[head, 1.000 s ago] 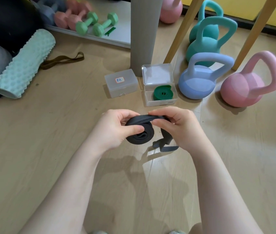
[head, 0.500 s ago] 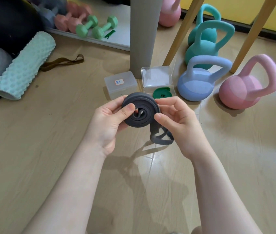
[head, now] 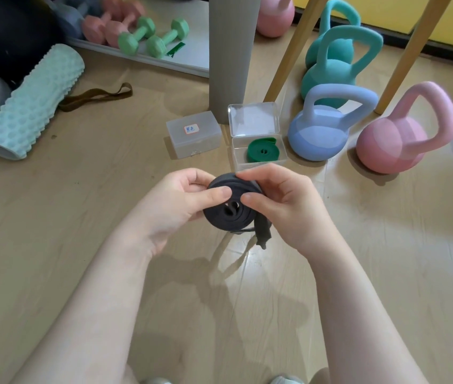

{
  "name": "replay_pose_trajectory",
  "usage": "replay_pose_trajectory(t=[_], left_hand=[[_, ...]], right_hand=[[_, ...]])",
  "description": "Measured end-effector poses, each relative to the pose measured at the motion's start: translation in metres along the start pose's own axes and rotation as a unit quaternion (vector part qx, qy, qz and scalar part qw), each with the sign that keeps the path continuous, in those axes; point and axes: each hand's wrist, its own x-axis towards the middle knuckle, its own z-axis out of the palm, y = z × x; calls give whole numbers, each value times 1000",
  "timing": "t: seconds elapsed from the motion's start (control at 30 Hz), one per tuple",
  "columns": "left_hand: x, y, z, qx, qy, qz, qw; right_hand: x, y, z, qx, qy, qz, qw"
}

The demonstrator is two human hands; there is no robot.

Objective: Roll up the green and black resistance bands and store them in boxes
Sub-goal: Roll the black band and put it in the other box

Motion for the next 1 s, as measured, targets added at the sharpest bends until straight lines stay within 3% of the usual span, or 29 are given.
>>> replay_pose_trajectory(t=[0.23, 0.4, 0.5, 0.67, 0.9, 1.0], left_hand=[[8, -5, -3, 89, -77, 12, 993], [12, -7, 4, 120, -20, 59, 991], [12, -3, 7, 68, -3, 95, 993], [11, -6, 5, 30, 21, 114, 993], [17, -12, 11, -108, 79, 69, 989], [18, -16, 16, -141, 89, 41, 985]], right_hand=[[2, 9, -1, -59, -45, 37, 997], [1, 13, 8, -80, -7, 48, 996], [5, 10, 1, -58, 39, 51, 996], [6, 11, -14, -16, -37, 78, 996], [10, 12, 2, 13, 46, 66, 997], [10, 12, 1, 58, 38, 87, 994]])
